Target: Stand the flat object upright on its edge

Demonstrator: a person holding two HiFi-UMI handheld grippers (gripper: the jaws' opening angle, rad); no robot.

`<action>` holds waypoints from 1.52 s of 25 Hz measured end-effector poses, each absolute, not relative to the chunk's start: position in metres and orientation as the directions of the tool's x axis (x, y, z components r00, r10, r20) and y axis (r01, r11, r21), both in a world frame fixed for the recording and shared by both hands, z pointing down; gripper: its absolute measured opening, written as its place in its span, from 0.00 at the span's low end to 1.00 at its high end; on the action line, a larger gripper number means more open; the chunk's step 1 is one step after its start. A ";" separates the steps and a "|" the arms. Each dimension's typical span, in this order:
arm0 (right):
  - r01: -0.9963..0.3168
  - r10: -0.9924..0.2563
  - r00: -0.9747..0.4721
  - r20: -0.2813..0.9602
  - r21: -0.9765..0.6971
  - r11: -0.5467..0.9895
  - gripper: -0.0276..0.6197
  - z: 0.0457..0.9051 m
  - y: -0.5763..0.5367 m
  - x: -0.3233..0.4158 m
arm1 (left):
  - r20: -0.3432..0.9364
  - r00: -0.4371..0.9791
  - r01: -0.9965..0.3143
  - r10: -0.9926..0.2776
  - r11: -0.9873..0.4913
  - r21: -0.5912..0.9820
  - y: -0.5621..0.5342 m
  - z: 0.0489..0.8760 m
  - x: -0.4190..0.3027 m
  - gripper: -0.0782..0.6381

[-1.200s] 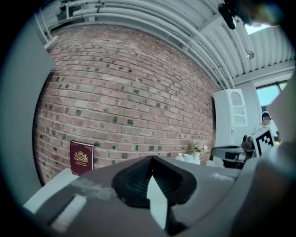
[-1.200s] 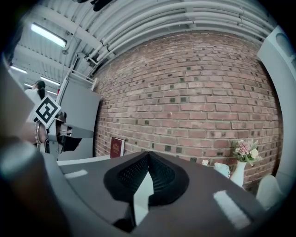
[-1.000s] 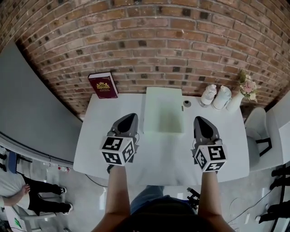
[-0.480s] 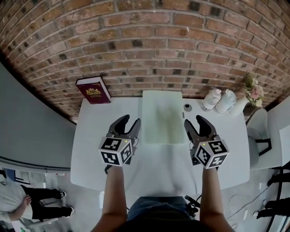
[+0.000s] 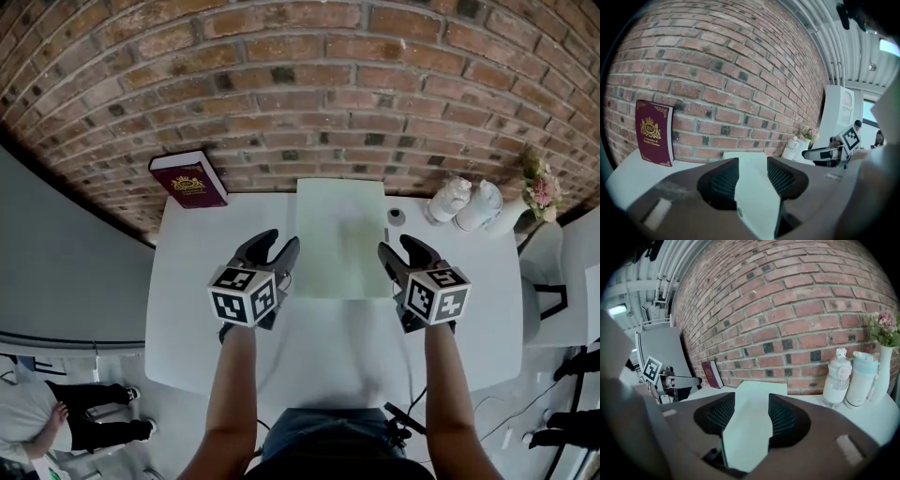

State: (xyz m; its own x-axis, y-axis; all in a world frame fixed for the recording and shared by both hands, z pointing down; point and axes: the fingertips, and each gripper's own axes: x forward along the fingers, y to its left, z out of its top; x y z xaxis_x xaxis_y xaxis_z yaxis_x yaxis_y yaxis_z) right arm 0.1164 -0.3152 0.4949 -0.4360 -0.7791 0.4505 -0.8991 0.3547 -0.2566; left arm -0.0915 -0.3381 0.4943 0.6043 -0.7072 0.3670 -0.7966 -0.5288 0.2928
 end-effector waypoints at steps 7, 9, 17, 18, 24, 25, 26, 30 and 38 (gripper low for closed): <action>-0.890 -0.712 -0.454 0.536 -0.315 0.330 0.37 0.537 -0.330 0.126 | 0.460 0.618 -0.785 -0.637 -0.481 0.389 -0.348 0.540 -0.090 0.37; -0.886 -0.687 -0.461 0.562 -0.340 0.316 0.38 0.552 -0.333 0.129 | 0.486 0.626 -0.780 -0.610 -0.469 0.415 -0.349 0.553 -0.089 0.37; -0.876 -0.598 -0.478 0.643 -0.399 0.270 0.41 0.598 -0.341 0.138 | 0.563 0.672 -0.741 -0.481 -0.436 0.511 -0.351 0.596 -0.078 0.37; -0.875 -0.589 -0.480 0.650 -0.408 0.263 0.41 0.602 -0.341 0.139 | 0.571 0.672 -0.740 -0.471 -0.428 0.519 -0.351 0.600 -0.078 0.37; -0.833 -0.517 -0.541 0.663 -0.509 0.218 0.44 0.619 -0.340 0.138 | 0.590 0.690 -0.723 -0.420 -0.366 0.586 -0.351 0.623 -0.077 0.37; -0.823 -0.502 -0.554 0.664 -0.525 0.215 0.44 0.622 -0.340 0.136 | 0.588 0.694 -0.719 -0.415 -0.361 0.594 -0.351 0.625 -0.077 0.37; -0.817 -0.486 -0.565 0.667 -0.536 0.214 0.44 0.626 -0.339 0.135 | 0.583 0.701 -0.712 -0.411 -0.354 0.607 -0.352 0.628 -0.077 0.39; -0.785 -0.444 -0.605 0.661 -0.587 0.196 0.45 0.634 -0.340 0.135 | 0.535 0.752 -0.651 -0.386 -0.305 0.695 -0.353 0.634 -0.076 0.41; -0.723 -0.337 -0.676 0.655 -0.677 0.135 0.54 0.648 -0.344 0.130 | 0.453 0.824 -0.539 -0.339 -0.222 0.813 -0.357 0.646 -0.071 0.47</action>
State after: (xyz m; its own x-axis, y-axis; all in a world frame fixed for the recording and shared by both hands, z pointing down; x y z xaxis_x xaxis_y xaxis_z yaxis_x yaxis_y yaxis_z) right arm 0.1304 -0.3437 0.6484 -0.6761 -0.3369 0.6553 -0.7234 0.1346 -0.6771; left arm -0.0707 -0.3575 0.6463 0.8241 -0.3394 0.4534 -0.5386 -0.2216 0.8129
